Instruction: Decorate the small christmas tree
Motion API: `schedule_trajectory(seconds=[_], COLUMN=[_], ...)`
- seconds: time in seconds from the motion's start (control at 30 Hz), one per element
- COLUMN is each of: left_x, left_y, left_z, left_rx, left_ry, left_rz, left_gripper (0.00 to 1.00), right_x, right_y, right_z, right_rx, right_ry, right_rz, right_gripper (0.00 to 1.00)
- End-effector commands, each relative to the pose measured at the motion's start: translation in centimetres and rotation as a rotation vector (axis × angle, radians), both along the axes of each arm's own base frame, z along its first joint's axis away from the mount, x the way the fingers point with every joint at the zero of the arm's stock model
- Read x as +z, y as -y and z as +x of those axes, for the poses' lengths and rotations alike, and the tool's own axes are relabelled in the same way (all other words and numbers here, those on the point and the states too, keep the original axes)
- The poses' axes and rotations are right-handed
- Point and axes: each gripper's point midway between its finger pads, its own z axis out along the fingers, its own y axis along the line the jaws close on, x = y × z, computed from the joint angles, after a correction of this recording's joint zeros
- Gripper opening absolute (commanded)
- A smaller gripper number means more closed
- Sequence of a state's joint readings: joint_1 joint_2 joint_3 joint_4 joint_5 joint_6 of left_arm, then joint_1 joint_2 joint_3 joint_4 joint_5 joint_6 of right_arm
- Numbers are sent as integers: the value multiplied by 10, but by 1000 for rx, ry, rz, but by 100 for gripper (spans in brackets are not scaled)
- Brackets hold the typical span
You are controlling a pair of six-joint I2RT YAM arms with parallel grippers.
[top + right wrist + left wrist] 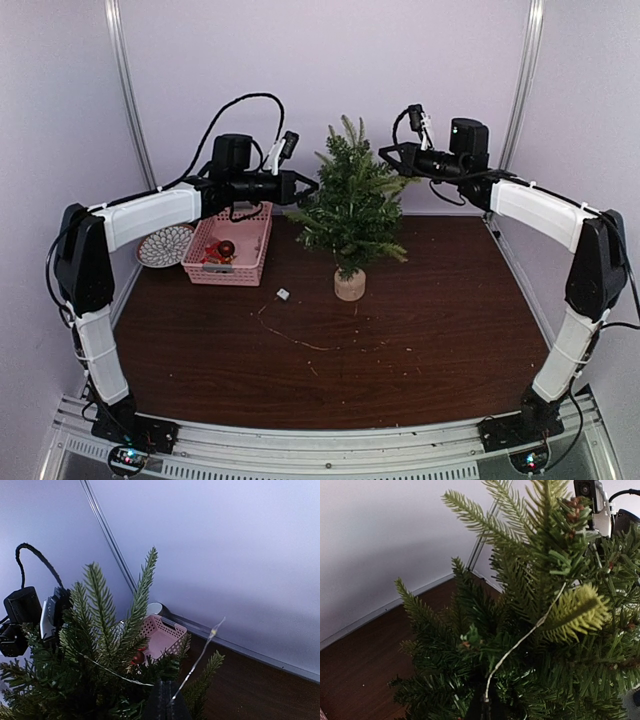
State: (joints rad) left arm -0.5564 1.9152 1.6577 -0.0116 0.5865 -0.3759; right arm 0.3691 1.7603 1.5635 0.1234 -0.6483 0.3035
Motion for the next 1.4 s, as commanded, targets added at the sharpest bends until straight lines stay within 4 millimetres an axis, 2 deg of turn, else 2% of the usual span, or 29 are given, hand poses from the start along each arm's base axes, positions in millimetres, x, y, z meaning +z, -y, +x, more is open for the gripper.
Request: schedule_trajectory(seconds=[0.0, 0.13, 0.3, 0.4, 0.47, 0.63, 0.87, 1.0, 1.13, 1.23, 1.37], left_x=[20, 29, 28, 28, 28, 29, 30, 31, 36, 41, 43], left_y=[5, 6, 6, 6, 6, 7, 7, 8, 9, 10, 12], left_z=[3, 4, 3, 3, 3, 4, 3, 2, -1, -1, -1], left_rx=[-14, -15, -18, -19, -19, -19, -29, -40, -60, -72, -90], left_ry=[63, 79, 63, 62, 62, 60, 59, 65, 90, 111, 125], left_rz=[-24, -34, -24, -19, -17, -13, -6, 3, 4, 3, 15], left_gripper=[0, 0, 0, 0, 0, 0, 0, 0, 0, 0, 0], right_x=[-24, -11, 2, 8, 12, 26, 57, 78, 100, 107, 111], right_y=[-6, -4, 2, 7, 11, 18, 14, 18, 28, 35, 42], right_z=[1, -2, -6, -7, -8, -11, -30, -35, -34, -29, -13], right_rx=[35, 36, 20, 7, 3, 15, 103, 82, 18, -37, -109], right_ry=[-64, -42, -21, -11, -7, 14, 89, 130, 166, 169, 153], right_rz=[-15, -9, -1, 4, 10, 54, 54, 20, -24, -50, -59], right_gripper=[4, 10, 30, 34, 43, 52, 61, 64, 67, 71, 69])
